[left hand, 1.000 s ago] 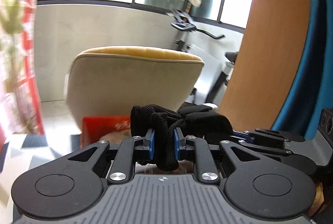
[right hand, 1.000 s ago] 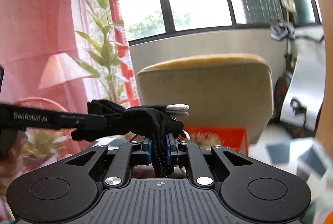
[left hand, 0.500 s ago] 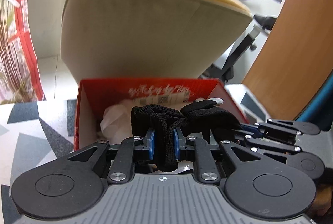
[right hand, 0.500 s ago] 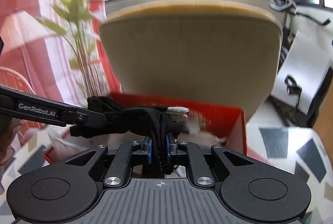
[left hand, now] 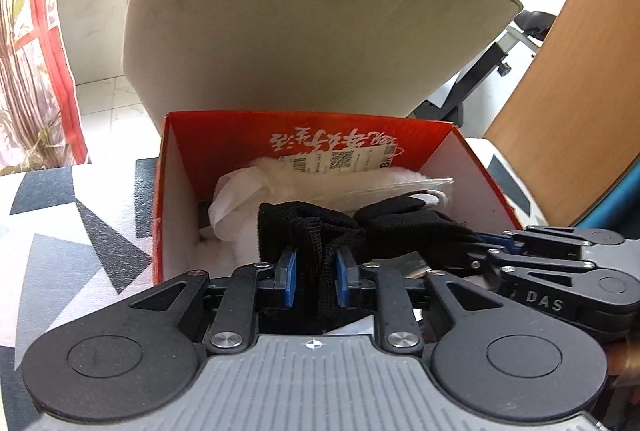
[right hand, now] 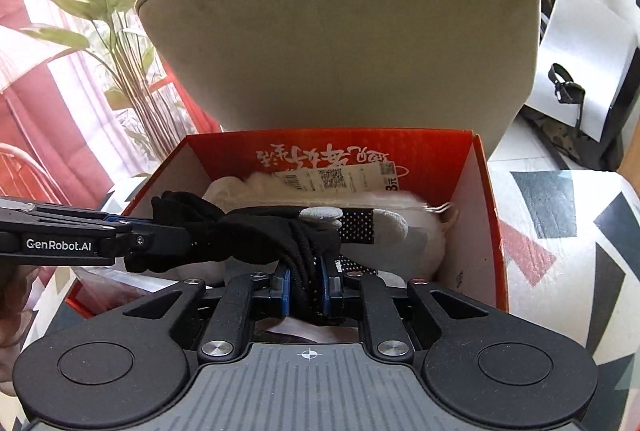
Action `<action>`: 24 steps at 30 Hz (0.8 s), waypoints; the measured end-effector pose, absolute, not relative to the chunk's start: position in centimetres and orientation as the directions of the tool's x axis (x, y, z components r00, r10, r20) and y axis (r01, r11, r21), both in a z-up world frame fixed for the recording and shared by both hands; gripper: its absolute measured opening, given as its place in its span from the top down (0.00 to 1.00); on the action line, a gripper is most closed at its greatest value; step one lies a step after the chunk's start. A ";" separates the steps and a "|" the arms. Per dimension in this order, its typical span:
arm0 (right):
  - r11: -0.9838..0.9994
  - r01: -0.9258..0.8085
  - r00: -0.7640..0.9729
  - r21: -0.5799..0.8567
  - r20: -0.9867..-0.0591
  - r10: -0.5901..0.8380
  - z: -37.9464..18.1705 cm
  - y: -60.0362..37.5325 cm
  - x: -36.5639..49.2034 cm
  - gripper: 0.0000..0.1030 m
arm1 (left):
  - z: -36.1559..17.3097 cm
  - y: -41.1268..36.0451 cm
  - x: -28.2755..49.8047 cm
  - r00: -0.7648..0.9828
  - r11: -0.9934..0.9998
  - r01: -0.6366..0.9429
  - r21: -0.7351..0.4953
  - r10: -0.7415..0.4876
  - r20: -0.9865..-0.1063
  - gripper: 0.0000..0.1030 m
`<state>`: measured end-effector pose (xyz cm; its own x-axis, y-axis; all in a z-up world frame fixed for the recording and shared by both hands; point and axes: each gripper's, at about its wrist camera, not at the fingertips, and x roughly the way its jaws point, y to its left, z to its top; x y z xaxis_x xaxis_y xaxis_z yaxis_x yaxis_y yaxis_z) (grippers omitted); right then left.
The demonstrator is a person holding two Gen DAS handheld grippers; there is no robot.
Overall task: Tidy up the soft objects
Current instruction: 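Lower the black gloves into the red box and open both grippers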
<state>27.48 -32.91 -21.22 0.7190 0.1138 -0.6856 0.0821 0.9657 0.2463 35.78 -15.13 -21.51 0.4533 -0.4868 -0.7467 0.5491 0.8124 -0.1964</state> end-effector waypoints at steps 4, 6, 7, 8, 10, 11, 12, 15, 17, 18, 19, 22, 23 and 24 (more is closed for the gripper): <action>0.970 0.098 0.708 0.224 -0.701 0.090 -21.0 -33.0 27.4 0.84 | -21.6 -15.2 35.3 0.490 0.814 0.571 -0.107 -0.442 -0.751 0.67; 0.971 0.110 0.701 0.211 -0.709 0.074 -21.0 -33.1 27.4 0.82 | -21.9 -14.9 35.5 0.498 0.824 0.558 -0.101 -0.430 -0.753 0.67; 0.972 0.122 0.697 0.203 -0.714 0.061 -21.0 -33.2 27.4 0.79 | -21.9 -14.7 35.6 0.501 0.828 0.552 -0.104 -0.428 -0.752 0.67; 0.971 0.132 0.697 0.199 -0.715 0.052 -20.9 -33.3 27.3 0.77 | -21.8 -14.4 35.6 0.508 0.832 0.545 -0.105 -0.426 -0.748 0.67; 0.974 0.143 0.696 0.176 -0.717 0.028 -20.7 -33.4 27.1 0.75 | -21.5 -14.0 35.5 0.523 0.838 0.536 -0.099 -0.423 -0.740 0.62; 0.976 0.152 0.697 0.159 -0.717 0.008 -20.6 -33.3 27.0 0.73 | -21.2 -13.8 35.4 0.531 0.839 0.535 -0.098 -0.424 -0.734 0.60; 0.977 0.158 0.698 0.146 -0.716 -0.005 -20.5 -33.3 26.9 0.71 | -21.0 -13.6 35.3 0.537 0.840 0.534 -0.096 -0.424 -0.729 0.55; 0.977 0.183 0.708 0.111 -0.704 -0.052 -19.9 -33.3 26.2 0.59 | -20.1 -12.9 34.7 0.563 0.845 0.527 -0.092 -0.428 -0.707 0.47; 0.977 0.187 0.715 0.100 -0.696 -0.066 -19.6 -33.3 25.8 0.52 | -19.6 -12.5 34.2 0.579 0.849 0.521 -0.090 -0.429 -0.694 0.44; 0.977 0.189 0.722 0.096 -0.689 -0.072 -19.4 -33.3 25.5 0.50 | -19.3 -12.2 33.9 0.589 0.851 0.518 -0.087 -0.429 -0.685 0.38; 0.977 0.187 0.732 0.098 -0.677 -0.072 -19.2 -33.2 25.1 0.45 | -19.0 -11.9 33.5 0.601 0.853 0.515 -0.082 -0.428 -0.674 0.32; 0.980 0.162 0.778 0.117 -0.626 -0.054 -18.6 -32.9 23.6 0.22 | -18.2 -11.0 31.9 0.649 0.865 0.498 -0.059 -0.417 -0.636 0.10; 0.982 0.146 0.793 0.115 -0.608 -0.047 -18.5 -32.7 23.1 0.11 | -18.0 -10.7 31.3 0.669 0.872 0.487 -0.051 -0.410 -0.620 0.06; 0.985 0.139 0.801 0.105 -0.596 -0.049 -18.3 -32.5 22.7 0.06 | -17.8 -10.4 30.7 0.688 0.880 0.474 -0.039 -0.398 -0.607 0.01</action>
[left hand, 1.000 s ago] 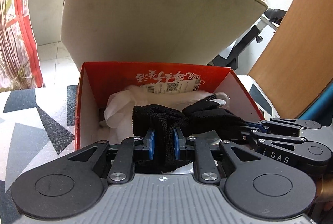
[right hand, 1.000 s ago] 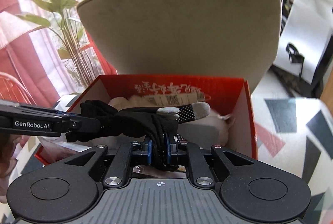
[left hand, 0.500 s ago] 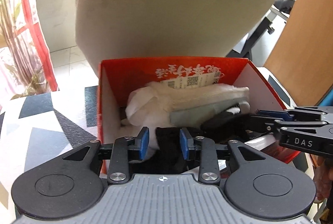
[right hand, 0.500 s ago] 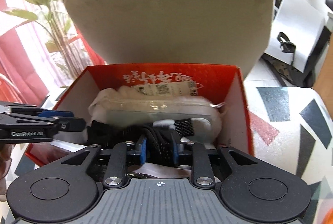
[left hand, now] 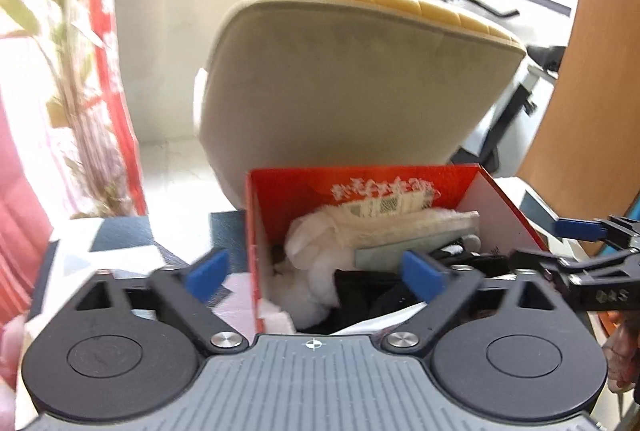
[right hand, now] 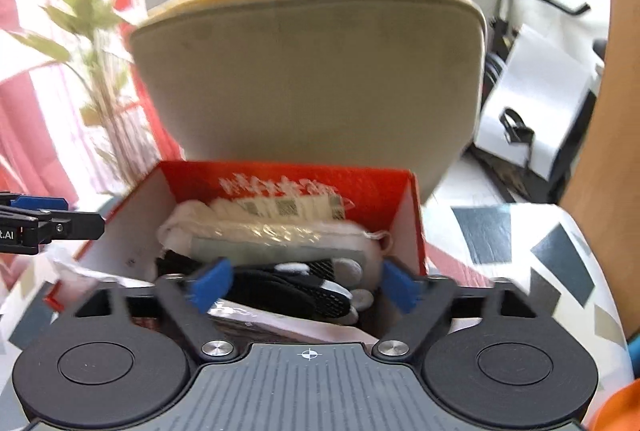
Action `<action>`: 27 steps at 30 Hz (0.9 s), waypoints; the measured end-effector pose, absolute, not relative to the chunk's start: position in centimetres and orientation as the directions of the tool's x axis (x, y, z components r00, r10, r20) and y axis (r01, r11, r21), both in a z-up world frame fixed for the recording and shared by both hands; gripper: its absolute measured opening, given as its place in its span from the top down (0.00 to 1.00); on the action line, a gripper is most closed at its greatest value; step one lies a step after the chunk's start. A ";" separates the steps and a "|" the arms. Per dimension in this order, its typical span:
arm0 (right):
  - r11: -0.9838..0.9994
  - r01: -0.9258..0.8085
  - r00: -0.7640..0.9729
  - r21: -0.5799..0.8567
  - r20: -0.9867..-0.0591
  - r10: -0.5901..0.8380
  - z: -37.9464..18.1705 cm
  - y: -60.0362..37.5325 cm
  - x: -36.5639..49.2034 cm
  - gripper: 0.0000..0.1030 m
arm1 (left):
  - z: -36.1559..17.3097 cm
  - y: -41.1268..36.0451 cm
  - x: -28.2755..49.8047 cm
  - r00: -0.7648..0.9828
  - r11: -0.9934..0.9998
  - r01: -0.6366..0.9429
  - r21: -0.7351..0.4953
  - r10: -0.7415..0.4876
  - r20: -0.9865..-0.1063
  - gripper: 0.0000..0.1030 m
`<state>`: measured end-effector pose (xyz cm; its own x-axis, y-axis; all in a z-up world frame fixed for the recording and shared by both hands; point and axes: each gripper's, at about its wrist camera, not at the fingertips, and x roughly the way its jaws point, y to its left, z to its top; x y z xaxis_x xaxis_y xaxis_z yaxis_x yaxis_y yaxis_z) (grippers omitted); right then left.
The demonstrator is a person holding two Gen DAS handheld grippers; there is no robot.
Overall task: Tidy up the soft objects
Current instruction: 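Lower the black gloves into the red box and open both grippers, then move both grippers down to the white sleeve beside the box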
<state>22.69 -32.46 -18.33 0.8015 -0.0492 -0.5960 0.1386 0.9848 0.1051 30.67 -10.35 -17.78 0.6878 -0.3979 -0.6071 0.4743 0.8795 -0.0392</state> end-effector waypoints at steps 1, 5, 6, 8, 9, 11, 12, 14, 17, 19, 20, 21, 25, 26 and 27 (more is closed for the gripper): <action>0.986 0.135 0.809 0.093 -0.585 -0.056 -18.2 -32.2 22.2 0.00 | -17.7 -10.1 30.0 0.706 0.888 0.459 -0.022 -0.380 -0.597 0.00; 0.984 0.136 0.818 0.114 -0.573 -0.046 -18.3 -32.1 20.6 0.00 | -17.8 -8.9 28.2 0.732 0.901 0.434 0.003 -0.351 -0.584 0.00; 0.982 0.144 0.825 0.120 -0.563 -0.052 -18.3 -32.0 20.1 0.00 | -17.9 -8.5 27.6 0.737 0.903 0.429 0.001 -0.350 -0.579 0.00; 0.982 0.147 0.840 0.117 -0.540 -0.061 -18.6 -31.8 19.0 0.00 | -18.2 -7.7 26.5 0.749 0.908 0.419 0.002 -0.345 -0.566 0.00; 0.983 0.148 0.847 0.113 -0.527 -0.067 -18.7 -31.7 18.4 0.00 | -18.4 -7.2 25.9 0.756 0.912 0.411 0.004 -0.338 -0.561 0.00; 0.983 0.150 0.860 0.108 -0.505 -0.076 -19.1 -31.6 17.2 0.00 | -19.0 -6.3 24.6 0.770 0.921 0.389 0.004 -0.323 -0.551 0.00; 0.983 0.150 0.864 0.110 -0.498 -0.076 -19.4 -31.6 16.7 0.00 | -19.3 -5.9 24.1 0.773 0.925 0.381 0.000 -0.318 -0.548 0.00; 0.982 0.147 0.876 0.118 -0.478 -0.074 -19.9 -31.5 15.4 0.00 | -20.1 -4.9 23.0 0.777 0.934 0.357 -0.022 -0.310 -0.548 0.00; 0.982 0.146 0.889 0.118 -0.452 -0.078 -20.7 -31.5 13.9 0.01 | -21.5 -3.9 22.0 0.766 0.942 0.329 -0.067 -0.308 -0.564 0.00; 0.980 0.153 0.891 0.126 -0.446 -0.081 -21.2 -31.6 13.1 0.04 | -22.5 -3.7 21.5 0.762 0.948 0.311 -0.072 -0.294 -0.577 0.00; 0.978 0.159 0.890 0.134 -0.448 -0.083 -21.5 -31.6 12.7 0.06 | -23.1 -3.8 21.4 0.759 0.950 0.303 -0.070 -0.285 -0.586 0.00; 0.976 0.166 0.887 0.140 -0.453 -0.086 -21.8 -31.7 12.4 0.07 | -23.5 -3.7 21.2 0.754 0.952 0.299 -0.067 -0.279 -0.595 0.00; 0.967 0.202 0.874 0.155 -0.474 -0.106 -23.1 -32.0 11.6 0.15 | -25.0 -4.2 20.9 0.732 0.951 0.298 -0.083 -0.283 -0.620 0.00; 0.963 0.214 0.869 0.162 -0.482 -0.112 -23.5 -32.0 11.4 0.18 | -25.3 -4.3 20.7 0.729 0.951 0.296 -0.086 -0.284 -0.623 0.01; 0.959 0.226 0.866 0.173 -0.486 -0.116 -23.9 -32.0 11.3 0.19 | -25.7 -4.3 20.5 0.727 0.952 0.294 -0.089 -0.283 -0.625 0.01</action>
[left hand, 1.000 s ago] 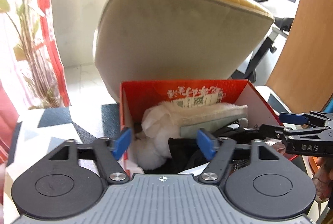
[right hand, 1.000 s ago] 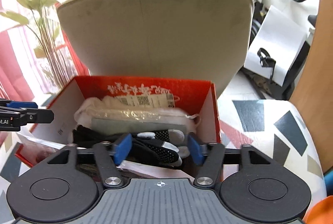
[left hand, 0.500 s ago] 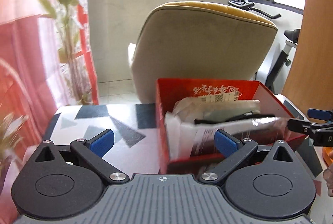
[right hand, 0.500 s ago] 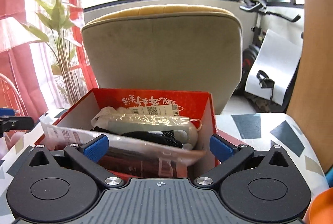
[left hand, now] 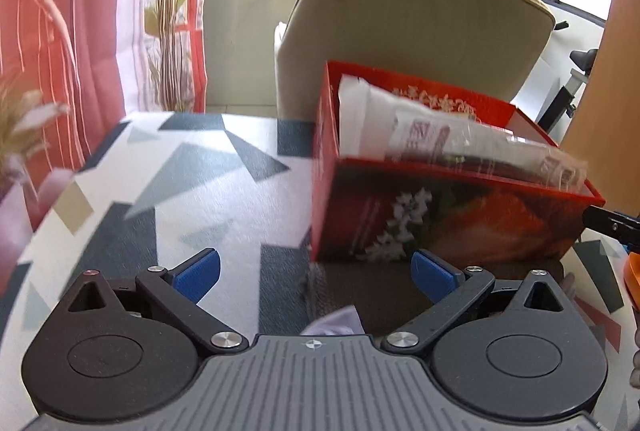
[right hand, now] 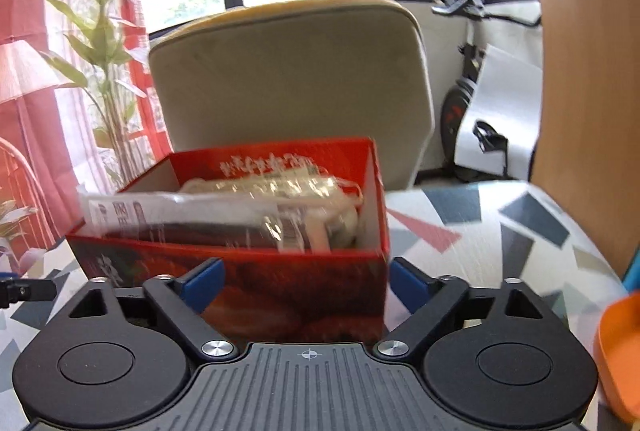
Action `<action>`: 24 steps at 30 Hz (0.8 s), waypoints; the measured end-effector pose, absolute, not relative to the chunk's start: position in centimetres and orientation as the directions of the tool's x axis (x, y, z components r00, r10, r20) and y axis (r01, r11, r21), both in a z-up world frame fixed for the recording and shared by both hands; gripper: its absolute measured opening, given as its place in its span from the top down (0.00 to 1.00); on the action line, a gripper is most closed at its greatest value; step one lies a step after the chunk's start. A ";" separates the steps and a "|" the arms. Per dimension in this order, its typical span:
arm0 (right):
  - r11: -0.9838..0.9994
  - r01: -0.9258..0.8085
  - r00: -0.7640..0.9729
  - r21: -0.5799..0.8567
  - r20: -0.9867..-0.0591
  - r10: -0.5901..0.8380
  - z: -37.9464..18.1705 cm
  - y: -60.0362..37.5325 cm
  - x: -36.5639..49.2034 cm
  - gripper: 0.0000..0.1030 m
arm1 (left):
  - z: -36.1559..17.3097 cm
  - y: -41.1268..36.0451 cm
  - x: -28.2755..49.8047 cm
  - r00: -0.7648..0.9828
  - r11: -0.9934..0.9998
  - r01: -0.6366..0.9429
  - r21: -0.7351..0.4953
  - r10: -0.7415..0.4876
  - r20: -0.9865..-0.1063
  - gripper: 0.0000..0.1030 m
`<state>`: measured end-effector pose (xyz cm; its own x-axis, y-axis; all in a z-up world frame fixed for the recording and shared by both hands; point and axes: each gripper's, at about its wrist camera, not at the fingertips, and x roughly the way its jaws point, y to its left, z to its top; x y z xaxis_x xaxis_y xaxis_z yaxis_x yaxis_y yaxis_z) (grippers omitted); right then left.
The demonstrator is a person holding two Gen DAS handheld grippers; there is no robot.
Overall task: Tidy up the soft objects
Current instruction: 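Move both grippers down to the white sleeve beside the box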
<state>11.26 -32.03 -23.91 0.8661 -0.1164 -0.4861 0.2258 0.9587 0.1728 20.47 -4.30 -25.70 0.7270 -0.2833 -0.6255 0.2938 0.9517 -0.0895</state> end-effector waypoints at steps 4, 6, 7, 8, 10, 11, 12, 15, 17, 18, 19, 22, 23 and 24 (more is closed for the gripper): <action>0.942 0.267 0.844 0.204 -0.521 -0.126 -26.0 -32.1 10.5 0.23 | -27.1 -4.3 20.1 0.705 0.955 0.280 -0.098 -0.274 -0.654 0.07; 0.932 0.286 0.827 0.225 -0.550 -0.121 -27.2 -32.0 10.4 0.24 | -27.7 -4.3 19.9 0.693 0.956 0.274 -0.105 -0.272 -0.668 0.10; 0.927 0.294 0.817 0.233 -0.564 -0.117 -27.8 -31.9 10.4 0.25 | -28.0 -4.2 19.8 0.687 0.956 0.270 -0.109 -0.271 -0.674 0.10; 0.924 0.300 0.809 0.239 -0.577 -0.113 -28.4 -31.8 10.4 0.28 | -28.2 -4.1 19.8 0.684 0.957 0.267 -0.112 -0.270 -0.678 0.10; 0.919 0.311 0.791 0.242 -0.602 -0.110 -29.5 -31.5 10.3 0.30 | -28.4 -3.9 19.7 0.683 0.958 0.262 -0.114 -0.268 -0.680 0.11; 0.918 0.315 0.783 0.242 -0.613 -0.107 -30.0 -31.4 10.3 0.32 | -28.5 -3.8 19.6 0.683 0.959 0.261 -0.113 -0.266 -0.681 0.11; 0.917 0.317 0.776 0.244 -0.623 -0.103 -30.5 -31.3 10.3 0.33 | -28.6 -3.8 19.6 0.682 0.959 0.261 -0.114 -0.266 -0.681 0.11; 0.911 0.327 0.755 0.251 -0.649 -0.093 -31.6 -31.2 10.1 0.40 | -28.8 -3.7 19.6 0.676 0.957 0.263 -0.122 -0.273 -0.685 0.11; 0.903 0.336 0.746 0.270 -0.661 -0.080 -32.3 -31.3 10.0 0.46 | -29.0 -3.8 19.6 0.668 0.955 0.269 -0.128 -0.281 -0.689 0.11; 0.901 0.333 0.744 0.278 -0.665 -0.070 -32.6 -31.2 10.0 0.49 | -29.2 -3.8 19.8 0.664 0.953 0.273 -0.129 -0.284 -0.692 0.11; 0.902 0.328 0.743 0.280 -0.667 -0.064 -32.8 -31.1 9.9 0.53 | -29.3 -3.9 19.7 0.661 0.952 0.277 -0.130 -0.287 -0.693 0.11; 0.918 0.303 0.752 0.255 -0.656 -0.066 -32.9 -30.3 9.6 0.60 | -29.6 -4.1 19.3 0.648 0.948 0.288 -0.135 -0.296 -0.701 0.11; 0.921 0.298 0.754 0.250 -0.653 -0.067 -32.9 -30.2 9.5 0.62 | -29.8 -4.1 19.2 0.643 0.947 0.290 -0.138 -0.299 -0.705 0.11; 0.924 0.294 0.758 0.244 -0.649 -0.069 -32.9 -30.1 9.3 0.63 | -29.9 -4.1 19.1 0.638 0.946 0.291 -0.141 -0.302 -0.708 0.12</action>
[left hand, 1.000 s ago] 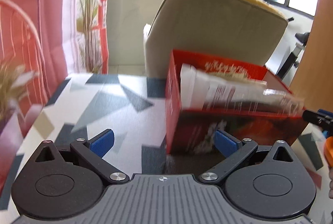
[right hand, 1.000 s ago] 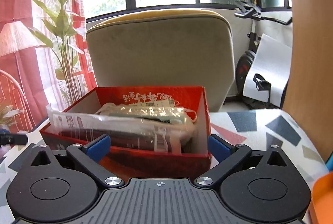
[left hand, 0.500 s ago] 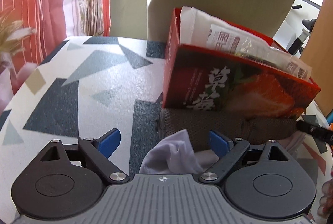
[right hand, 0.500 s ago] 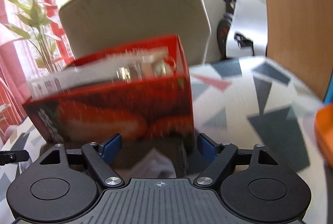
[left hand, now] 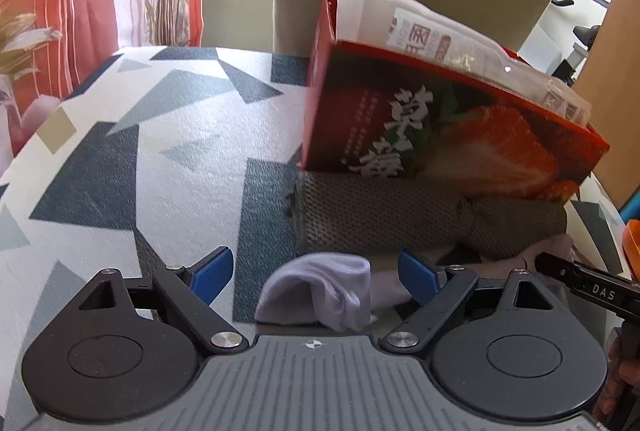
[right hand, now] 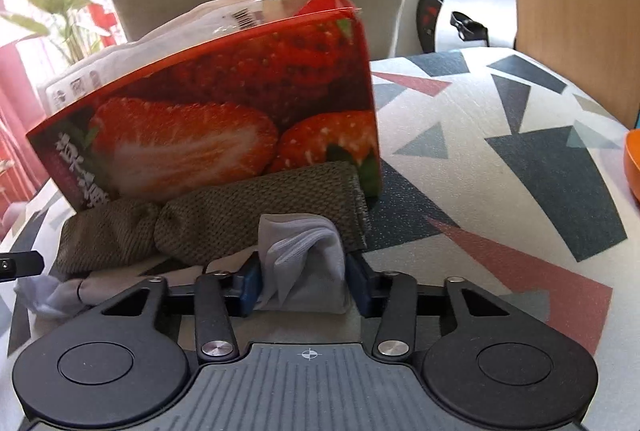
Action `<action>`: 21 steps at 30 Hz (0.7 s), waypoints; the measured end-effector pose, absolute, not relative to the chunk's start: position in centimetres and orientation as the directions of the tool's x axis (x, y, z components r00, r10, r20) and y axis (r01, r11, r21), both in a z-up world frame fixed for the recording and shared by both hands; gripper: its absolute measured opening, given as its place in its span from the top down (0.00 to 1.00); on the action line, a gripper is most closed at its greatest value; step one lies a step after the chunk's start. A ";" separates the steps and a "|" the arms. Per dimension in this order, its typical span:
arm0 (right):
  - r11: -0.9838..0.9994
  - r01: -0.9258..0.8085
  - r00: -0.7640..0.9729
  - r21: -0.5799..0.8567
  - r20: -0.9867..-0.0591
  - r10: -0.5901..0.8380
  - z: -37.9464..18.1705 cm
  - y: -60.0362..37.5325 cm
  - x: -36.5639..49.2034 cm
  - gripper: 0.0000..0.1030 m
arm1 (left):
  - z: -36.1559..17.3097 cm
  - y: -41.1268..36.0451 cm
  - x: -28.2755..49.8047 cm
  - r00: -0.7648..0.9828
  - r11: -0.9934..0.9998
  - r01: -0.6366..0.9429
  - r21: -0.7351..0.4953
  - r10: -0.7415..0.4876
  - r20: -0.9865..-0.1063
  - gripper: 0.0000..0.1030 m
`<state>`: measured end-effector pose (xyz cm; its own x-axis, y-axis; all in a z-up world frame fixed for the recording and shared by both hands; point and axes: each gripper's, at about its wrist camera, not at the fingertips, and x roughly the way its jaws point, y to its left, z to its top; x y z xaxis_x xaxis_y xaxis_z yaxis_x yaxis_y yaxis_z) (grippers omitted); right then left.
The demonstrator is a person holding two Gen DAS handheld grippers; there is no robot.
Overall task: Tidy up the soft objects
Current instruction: 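Move both grippers down to the white sleeve beside the box, then close both grippers on the white sleeve cuff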
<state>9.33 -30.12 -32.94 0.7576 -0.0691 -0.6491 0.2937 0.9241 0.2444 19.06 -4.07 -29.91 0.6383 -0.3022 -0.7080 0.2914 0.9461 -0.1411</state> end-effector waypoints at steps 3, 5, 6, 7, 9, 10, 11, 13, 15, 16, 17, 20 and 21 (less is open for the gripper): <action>0.930 0.280 0.772 0.236 -0.632 -0.072 -33.1 -30.0 8.7 0.67 | -30.2 -3.9 18.8 0.627 0.946 0.289 -0.149 -0.304 -0.717 0.12; 0.934 0.275 0.775 0.228 -0.628 -0.075 -33.1 -29.8 8.5 0.68 | -30.4 -3.8 18.8 0.625 0.947 0.283 -0.154 -0.303 -0.720 0.12; 0.935 0.274 0.775 0.224 -0.627 -0.077 -33.1 -29.8 8.5 0.68 | -30.4 -3.7 18.7 0.624 0.947 0.279 -0.158 -0.304 -0.720 0.13; 0.937 0.272 0.775 0.219 -0.626 -0.079 -33.0 -29.8 8.6 0.68 | -30.5 -3.6 18.7 0.623 0.947 0.279 -0.162 -0.307 -0.719 0.13; 0.939 0.270 0.778 0.214 -0.623 -0.082 -33.0 -29.7 8.5 0.70 | -30.6 -3.6 18.6 0.622 0.946 0.279 -0.168 -0.311 -0.719 0.14; 0.940 0.269 0.779 0.211 -0.622 -0.083 -33.0 -29.7 8.5 0.71 | -30.6 -3.6 18.6 0.622 0.946 0.278 -0.169 -0.311 -0.718 0.14; 0.941 0.267 0.780 0.207 -0.620 -0.086 -33.0 -29.6 8.4 0.71 | -30.7 -3.5 18.6 0.620 0.945 0.276 -0.174 -0.314 -0.719 0.14; 0.943 0.265 0.781 0.202 -0.618 -0.087 -33.0 -29.5 8.4 0.72 | -31.0 -3.3 18.7 0.610 0.945 0.264 -0.194 -0.319 -0.725 0.14; 0.944 0.262 0.781 0.202 -0.618 -0.085 -33.0 -29.6 8.4 0.72 | -31.2 -3.1 18.8 0.602 0.945 0.249 -0.212 -0.322 -0.730 0.14; 0.944 0.261 0.781 0.202 -0.619 -0.084 -33.0 -29.6 8.4 0.72 | -31.2 -3.1 18.8 0.603 0.945 0.243 -0.217 -0.323 -0.729 0.14; 0.944 0.260 0.781 0.203 -0.619 -0.082 -33.0 -29.6 8.4 0.72 | -31.2 -3.0 18.9 0.605 0.945 0.240 -0.221 -0.324 -0.727 0.14; 0.944 0.259 0.782 0.205 -0.618 -0.080 -33.0 -29.7 8.4 0.72 | -31.3 -3.0 19.0 0.602 0.944 0.232 -0.236 -0.330 -0.727 0.14; 0.944 0.259 0.782 0.205 -0.618 -0.080 -33.0 -29.7 8.4 0.72 | -31.4 -2.9 19.1 0.598 0.943 0.225 -0.245 -0.332 -0.729 0.14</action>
